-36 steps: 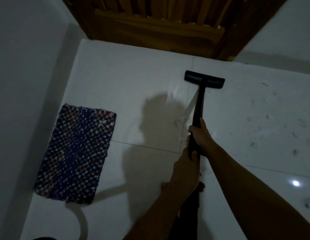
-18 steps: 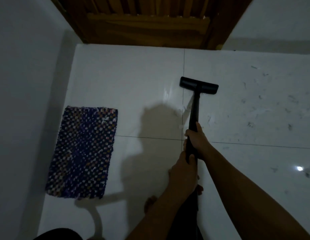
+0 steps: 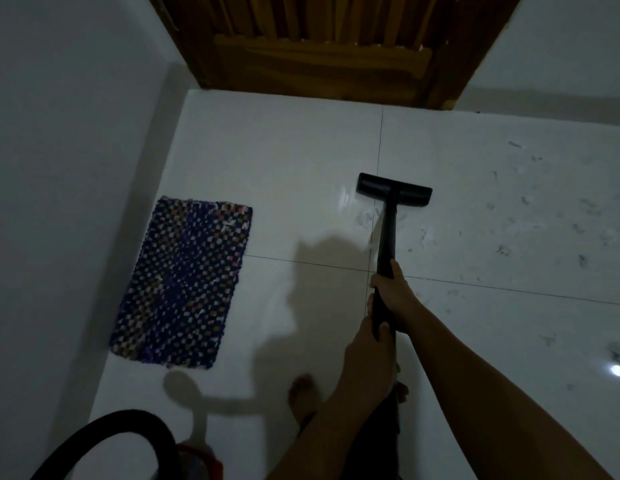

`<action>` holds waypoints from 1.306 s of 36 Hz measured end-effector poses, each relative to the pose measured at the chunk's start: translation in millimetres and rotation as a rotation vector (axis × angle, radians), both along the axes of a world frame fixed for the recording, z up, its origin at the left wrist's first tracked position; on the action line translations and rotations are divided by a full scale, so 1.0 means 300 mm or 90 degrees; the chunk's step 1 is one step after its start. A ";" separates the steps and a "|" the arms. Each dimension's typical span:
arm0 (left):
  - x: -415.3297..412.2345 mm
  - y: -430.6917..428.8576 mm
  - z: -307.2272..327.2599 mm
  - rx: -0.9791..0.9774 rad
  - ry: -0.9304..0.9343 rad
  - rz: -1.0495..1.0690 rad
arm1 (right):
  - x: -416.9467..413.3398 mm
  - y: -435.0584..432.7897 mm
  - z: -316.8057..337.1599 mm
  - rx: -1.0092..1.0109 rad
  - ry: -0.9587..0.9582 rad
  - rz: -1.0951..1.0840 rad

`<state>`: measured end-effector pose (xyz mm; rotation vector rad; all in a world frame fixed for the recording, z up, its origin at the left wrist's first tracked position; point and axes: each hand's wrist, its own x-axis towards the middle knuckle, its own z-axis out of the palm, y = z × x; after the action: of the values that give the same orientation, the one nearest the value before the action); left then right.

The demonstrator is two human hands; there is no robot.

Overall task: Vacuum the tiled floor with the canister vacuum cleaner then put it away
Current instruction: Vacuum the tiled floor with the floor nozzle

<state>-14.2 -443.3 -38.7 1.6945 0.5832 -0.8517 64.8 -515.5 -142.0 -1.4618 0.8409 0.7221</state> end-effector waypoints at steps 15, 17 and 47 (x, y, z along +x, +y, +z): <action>-0.183 -0.055 0.035 -0.022 0.014 0.091 | -0.163 -0.033 0.029 -0.009 0.014 0.070; -0.209 -0.050 0.029 -0.021 0.013 0.086 | -0.189 -0.027 0.025 -0.003 0.018 0.067; -0.663 -0.141 0.080 -0.046 0.061 0.141 | -0.640 -0.121 0.043 -0.056 0.048 0.129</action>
<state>-213.2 -485.6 -14.6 1.4980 0.7805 -0.7867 -127.0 -551.7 -129.2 -1.6231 0.7971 0.9066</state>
